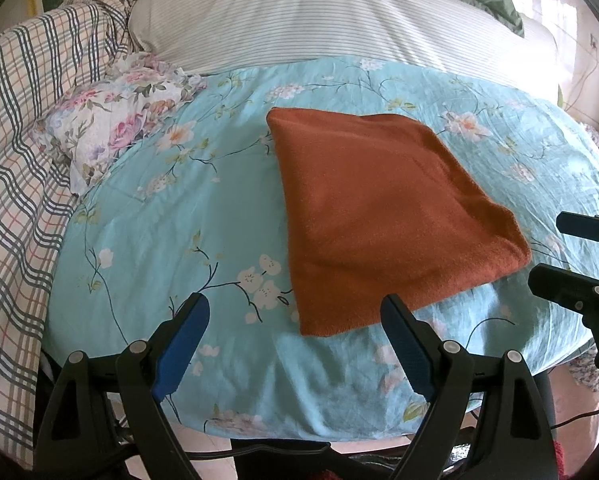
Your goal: Fold small clothes
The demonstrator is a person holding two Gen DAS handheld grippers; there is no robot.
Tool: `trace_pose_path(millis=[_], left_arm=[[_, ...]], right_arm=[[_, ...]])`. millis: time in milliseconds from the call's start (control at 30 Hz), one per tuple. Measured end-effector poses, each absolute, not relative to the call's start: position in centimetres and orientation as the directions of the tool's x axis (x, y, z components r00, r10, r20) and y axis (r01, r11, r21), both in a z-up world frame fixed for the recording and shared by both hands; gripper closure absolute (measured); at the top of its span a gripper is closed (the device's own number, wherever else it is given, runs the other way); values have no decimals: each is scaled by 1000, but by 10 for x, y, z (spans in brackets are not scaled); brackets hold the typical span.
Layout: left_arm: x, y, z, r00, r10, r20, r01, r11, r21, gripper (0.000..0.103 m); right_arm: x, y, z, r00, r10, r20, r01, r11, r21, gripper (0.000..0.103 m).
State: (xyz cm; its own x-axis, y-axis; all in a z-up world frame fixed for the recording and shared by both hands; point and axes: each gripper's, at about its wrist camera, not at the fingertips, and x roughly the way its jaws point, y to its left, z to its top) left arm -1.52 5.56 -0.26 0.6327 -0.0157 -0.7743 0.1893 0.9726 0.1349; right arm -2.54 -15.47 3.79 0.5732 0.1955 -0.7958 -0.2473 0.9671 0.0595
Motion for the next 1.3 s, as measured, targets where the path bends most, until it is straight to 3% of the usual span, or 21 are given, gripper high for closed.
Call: trace_pose_path(millis=[1300], left_arm=[[-15,51,-6,626,-18,-780,190,973,130,14]], right_arm=[[-23,-152,35,567,191,-801,-242,968,60,0]])
